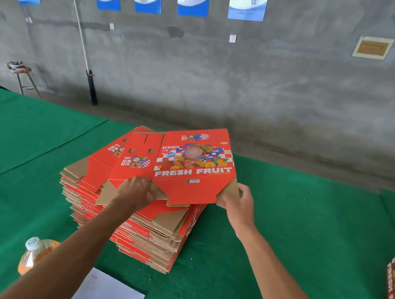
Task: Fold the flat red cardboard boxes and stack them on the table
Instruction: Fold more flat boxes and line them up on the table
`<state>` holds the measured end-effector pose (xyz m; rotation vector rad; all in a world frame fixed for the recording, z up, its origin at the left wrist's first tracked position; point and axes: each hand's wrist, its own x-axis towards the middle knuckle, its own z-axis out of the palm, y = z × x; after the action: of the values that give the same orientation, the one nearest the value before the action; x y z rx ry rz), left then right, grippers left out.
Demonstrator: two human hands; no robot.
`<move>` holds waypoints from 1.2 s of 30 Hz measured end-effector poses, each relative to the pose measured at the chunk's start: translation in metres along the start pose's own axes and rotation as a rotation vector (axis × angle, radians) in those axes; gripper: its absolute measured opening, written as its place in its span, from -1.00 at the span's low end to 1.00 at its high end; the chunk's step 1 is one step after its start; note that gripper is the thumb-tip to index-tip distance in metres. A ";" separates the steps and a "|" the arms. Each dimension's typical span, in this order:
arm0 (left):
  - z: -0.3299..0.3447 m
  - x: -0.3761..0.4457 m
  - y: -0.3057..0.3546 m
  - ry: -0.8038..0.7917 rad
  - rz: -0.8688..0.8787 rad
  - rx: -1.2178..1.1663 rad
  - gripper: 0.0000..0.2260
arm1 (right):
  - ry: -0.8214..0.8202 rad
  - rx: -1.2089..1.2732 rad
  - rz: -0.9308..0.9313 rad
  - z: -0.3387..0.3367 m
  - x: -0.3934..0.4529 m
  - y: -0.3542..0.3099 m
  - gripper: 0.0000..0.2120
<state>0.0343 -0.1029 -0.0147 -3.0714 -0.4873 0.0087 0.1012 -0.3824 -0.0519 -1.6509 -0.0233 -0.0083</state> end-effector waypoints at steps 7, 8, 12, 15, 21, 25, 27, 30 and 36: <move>-0.052 -0.018 0.013 0.210 0.109 0.037 -0.73 | 0.052 -0.019 -0.244 -0.071 -0.016 -0.088 -0.57; -0.060 -0.022 0.014 0.230 0.118 -0.050 -0.75 | 0.045 -0.044 -0.276 -0.086 -0.020 -0.099 -0.57; -0.095 -0.047 0.051 0.512 0.272 -0.536 -0.80 | 0.226 -0.088 -0.462 -0.154 -0.038 -0.142 -0.83; -0.122 -0.054 0.100 0.625 0.214 -0.862 -0.82 | 0.440 -0.258 -0.588 -0.204 -0.051 -0.161 -0.83; -0.130 -0.049 0.181 0.403 0.128 -1.070 -0.75 | 0.383 -0.858 -0.346 -0.291 -0.084 -0.153 -0.71; -0.089 -0.048 0.205 0.098 0.089 -1.085 -0.80 | 0.219 -0.968 -0.077 -0.333 -0.112 -0.123 -0.60; -0.061 -0.054 0.213 0.045 0.120 -0.997 -0.80 | 0.170 -0.922 0.008 -0.345 -0.125 -0.099 -0.58; -0.018 -0.063 0.218 0.002 0.169 -0.901 -0.83 | 0.192 -0.821 0.103 -0.357 -0.142 -0.059 -0.59; 0.025 -0.086 0.229 0.185 0.280 -0.736 -0.80 | 0.301 -0.741 0.108 -0.366 -0.163 -0.001 -0.64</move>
<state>0.0234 -0.3468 -0.0467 -3.7616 -0.0363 -0.5637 -0.0590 -0.7487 -0.0251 -2.3715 0.3338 -0.2035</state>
